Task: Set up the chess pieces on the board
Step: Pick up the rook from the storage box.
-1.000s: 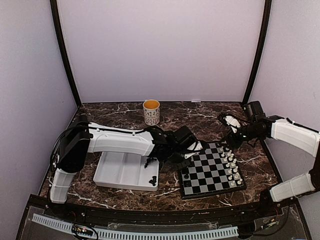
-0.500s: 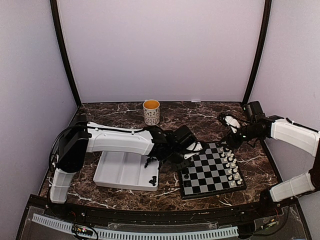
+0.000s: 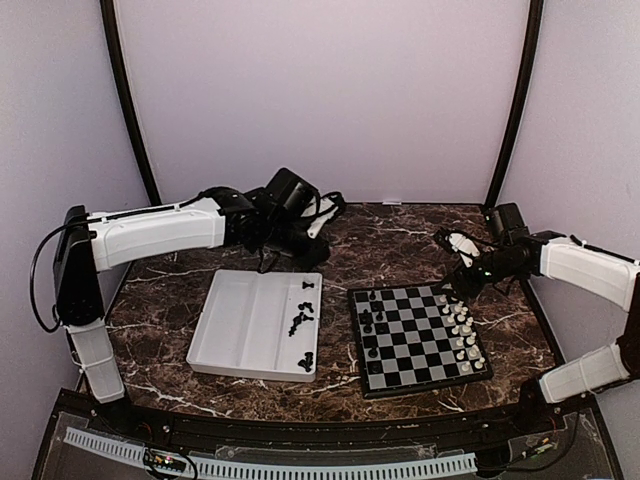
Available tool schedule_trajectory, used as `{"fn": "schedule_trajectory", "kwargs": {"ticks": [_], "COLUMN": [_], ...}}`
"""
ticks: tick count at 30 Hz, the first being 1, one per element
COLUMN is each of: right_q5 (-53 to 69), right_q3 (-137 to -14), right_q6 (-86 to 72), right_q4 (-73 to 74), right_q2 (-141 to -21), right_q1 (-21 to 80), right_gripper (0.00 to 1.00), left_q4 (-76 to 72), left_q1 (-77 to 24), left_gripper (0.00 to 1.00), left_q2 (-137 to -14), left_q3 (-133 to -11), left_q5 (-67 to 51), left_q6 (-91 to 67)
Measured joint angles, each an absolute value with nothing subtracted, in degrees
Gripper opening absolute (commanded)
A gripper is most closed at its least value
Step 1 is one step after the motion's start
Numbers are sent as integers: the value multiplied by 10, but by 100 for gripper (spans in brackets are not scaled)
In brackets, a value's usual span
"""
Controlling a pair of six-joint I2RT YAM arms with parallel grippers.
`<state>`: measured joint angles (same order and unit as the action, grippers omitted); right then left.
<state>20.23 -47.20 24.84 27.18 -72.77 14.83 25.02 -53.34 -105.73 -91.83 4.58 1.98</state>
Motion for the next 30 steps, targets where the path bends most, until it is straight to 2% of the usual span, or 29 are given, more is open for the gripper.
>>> {"fn": "schedule_trajectory", "kwargs": {"ticks": [4,13,22,30], "right_q5": [204,203,203,203], "right_q3": [-472,-472,-472,-472], "right_q6": [249,250,250,252], "right_q4": [272,272,272,272], "right_q2": [-732,-732,-732,-733], "right_q1": [148,148,148,148], "right_gripper": [59,59,59,59], "left_q4": [281,329,300,276], "left_q1": [-474,-466,-461,-458], "left_gripper": [19,19,19,24], "left_q2": [-1078,-1159,-1190,-1224], "left_q3": [-901,-900,-901,-914], "left_q5": [32,-8,40,80], "left_q6": [9,30,86,140]}}
